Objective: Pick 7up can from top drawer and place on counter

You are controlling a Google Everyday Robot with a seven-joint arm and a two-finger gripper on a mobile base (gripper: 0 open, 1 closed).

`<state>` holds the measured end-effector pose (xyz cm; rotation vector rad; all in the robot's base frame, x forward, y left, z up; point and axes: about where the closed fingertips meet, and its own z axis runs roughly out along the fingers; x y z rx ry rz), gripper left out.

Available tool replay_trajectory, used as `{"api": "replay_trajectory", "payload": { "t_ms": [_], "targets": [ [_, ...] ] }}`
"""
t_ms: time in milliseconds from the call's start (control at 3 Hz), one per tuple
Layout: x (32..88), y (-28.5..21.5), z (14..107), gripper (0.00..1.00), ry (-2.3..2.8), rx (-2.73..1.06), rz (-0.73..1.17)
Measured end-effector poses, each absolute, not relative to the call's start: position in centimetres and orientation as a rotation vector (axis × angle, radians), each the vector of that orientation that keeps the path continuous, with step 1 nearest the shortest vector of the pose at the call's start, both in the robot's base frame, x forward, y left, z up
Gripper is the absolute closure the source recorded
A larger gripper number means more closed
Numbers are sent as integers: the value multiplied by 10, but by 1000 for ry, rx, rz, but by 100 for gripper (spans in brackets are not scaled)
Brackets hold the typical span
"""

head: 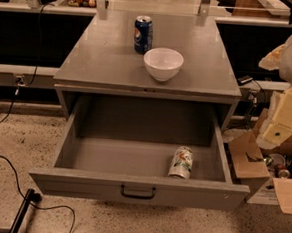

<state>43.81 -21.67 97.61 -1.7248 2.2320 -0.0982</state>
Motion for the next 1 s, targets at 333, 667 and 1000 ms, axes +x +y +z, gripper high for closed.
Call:
{"api": "replay_trajectory", "payload": {
  "t_ms": [333,667,1000],
  "targets": [
    [438,-217,976,0,2232,-1725,-98],
    [442,-204,957,0,2167,-1885,-95],
    [446,-176,925,0,1965,-2167,-114]
  ]
}}
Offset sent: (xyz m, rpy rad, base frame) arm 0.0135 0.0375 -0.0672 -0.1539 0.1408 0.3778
